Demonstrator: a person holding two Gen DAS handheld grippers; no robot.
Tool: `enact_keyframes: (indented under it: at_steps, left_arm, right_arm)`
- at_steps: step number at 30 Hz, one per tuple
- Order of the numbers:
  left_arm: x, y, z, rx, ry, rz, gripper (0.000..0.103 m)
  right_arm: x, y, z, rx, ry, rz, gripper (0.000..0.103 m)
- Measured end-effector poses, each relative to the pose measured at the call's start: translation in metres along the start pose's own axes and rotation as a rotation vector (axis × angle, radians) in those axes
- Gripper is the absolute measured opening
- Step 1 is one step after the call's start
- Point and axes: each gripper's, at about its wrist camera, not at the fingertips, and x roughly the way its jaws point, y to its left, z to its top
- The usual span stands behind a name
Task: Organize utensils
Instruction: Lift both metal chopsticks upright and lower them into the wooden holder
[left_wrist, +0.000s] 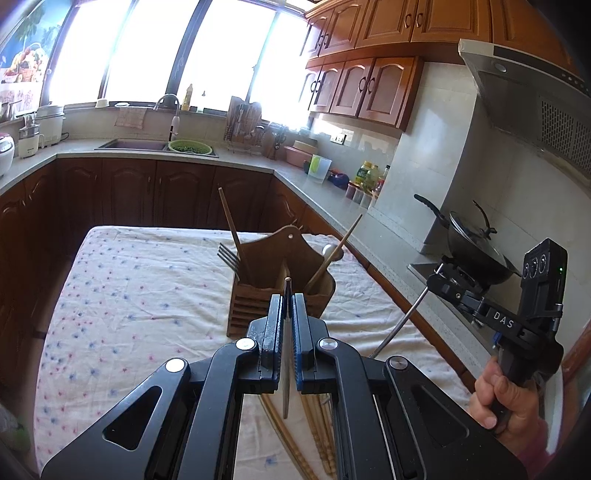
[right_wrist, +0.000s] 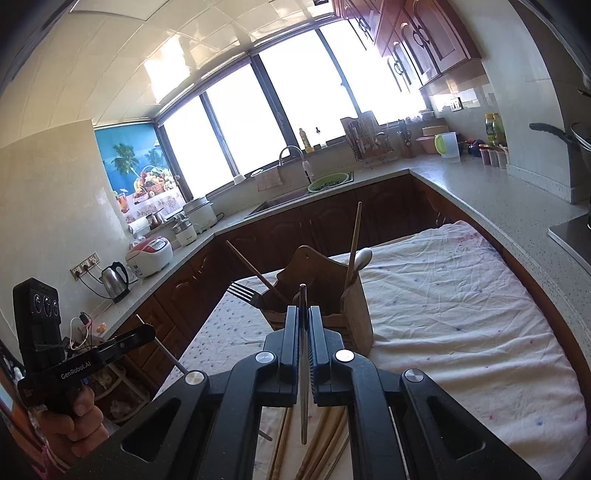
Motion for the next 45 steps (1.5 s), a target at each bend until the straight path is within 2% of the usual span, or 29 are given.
enact_keyframes:
  at_steps: [4, 10, 15, 20, 27, 34, 37, 45]
  left_arm:
    - [0.0, -0.002, 0.028, 0.017, -0.067, 0.003, 0.004]
    - [0.001, -0.008, 0.084, 0.055, -0.205, 0.016, 0.004]
    - [0.024, 0.001, 0.109, 0.048, -0.25, 0.046, 0.004]
    - [0.064, 0.024, 0.104, -0.017, -0.23, 0.073, 0.004]
    - [0.103, 0.05, 0.072, -0.093, -0.187, 0.107, 0.004]
    - [0.13, 0.055, 0.051, -0.083, -0.111, 0.122, 0.004]
    - [0.139, 0.056, 0.046, -0.08, -0.079, 0.123, 0.005]
    - [0.14, 0.055, 0.045, -0.078, -0.074, 0.13, 0.005]
  right_arm:
    - [0.004, 0.0, 0.021, -0.015, -0.048, -0.009, 0.004]
    - [0.014, 0.007, 0.069, -0.043, -0.176, -0.024, 0.004]
    - [0.032, 0.008, 0.098, -0.059, -0.252, -0.055, 0.004]
    - [0.061, 0.001, 0.095, -0.062, -0.245, -0.097, 0.005]
    - [0.096, -0.018, 0.062, -0.03, -0.174, -0.129, 0.005]
    - [0.125, -0.033, 0.038, -0.005, -0.081, -0.138, 0.005]
    - [0.129, -0.035, 0.035, -0.006, -0.075, -0.147, 0.005]
    - [0.133, -0.042, 0.036, 0.02, -0.05, -0.146, 0.006]
